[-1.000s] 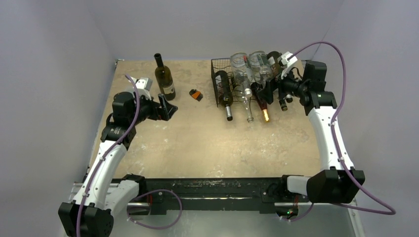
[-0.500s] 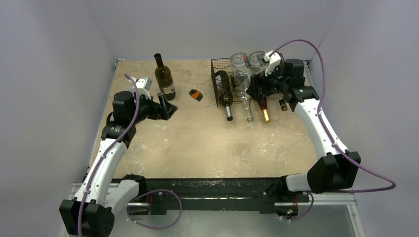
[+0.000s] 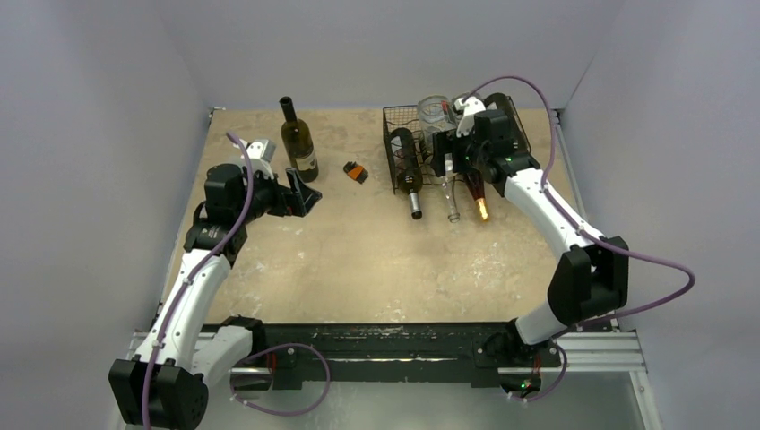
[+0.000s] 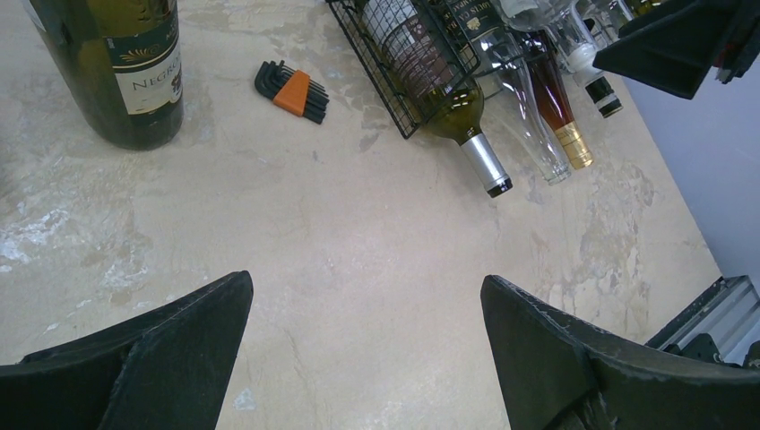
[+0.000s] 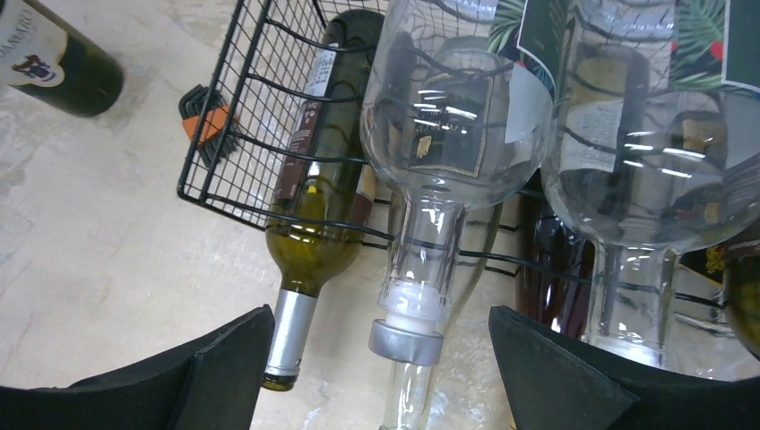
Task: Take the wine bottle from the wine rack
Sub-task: Pick up the wine bottle from the wine rack.
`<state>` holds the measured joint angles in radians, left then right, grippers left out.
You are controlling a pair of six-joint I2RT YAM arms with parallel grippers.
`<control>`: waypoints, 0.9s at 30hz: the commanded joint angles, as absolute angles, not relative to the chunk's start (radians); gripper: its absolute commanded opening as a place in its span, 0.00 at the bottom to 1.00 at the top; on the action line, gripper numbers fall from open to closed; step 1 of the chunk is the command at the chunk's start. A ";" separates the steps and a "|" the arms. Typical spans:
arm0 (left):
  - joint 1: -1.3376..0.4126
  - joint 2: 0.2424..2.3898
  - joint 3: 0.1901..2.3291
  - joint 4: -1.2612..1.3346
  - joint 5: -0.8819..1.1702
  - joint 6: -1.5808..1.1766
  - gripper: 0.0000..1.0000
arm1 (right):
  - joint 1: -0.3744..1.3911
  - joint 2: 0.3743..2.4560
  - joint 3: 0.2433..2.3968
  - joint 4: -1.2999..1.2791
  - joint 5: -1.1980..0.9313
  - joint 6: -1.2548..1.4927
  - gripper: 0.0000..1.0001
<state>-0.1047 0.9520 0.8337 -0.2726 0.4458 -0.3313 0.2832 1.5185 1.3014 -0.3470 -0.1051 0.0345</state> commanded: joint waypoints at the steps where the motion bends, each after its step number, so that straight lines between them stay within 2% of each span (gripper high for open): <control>1: -0.094 0.950 0.878 -0.266 0.457 -0.339 1.00 | 0.294 1.540 1.353 -0.293 -0.015 0.100 0.91; 8: -0.089 0.954 0.879 -0.264 0.461 -0.342 1.00 | 0.298 1.604 1.393 -0.299 -0.014 0.110 0.77; 21: -0.084 0.945 0.881 -0.270 0.454 -0.337 1.00 | 0.298 1.706 1.457 -0.306 0.020 0.112 0.62; 27: -0.081 0.942 0.881 -0.272 0.457 -0.337 1.00 | 0.297 1.741 1.471 -0.303 0.033 0.115 0.60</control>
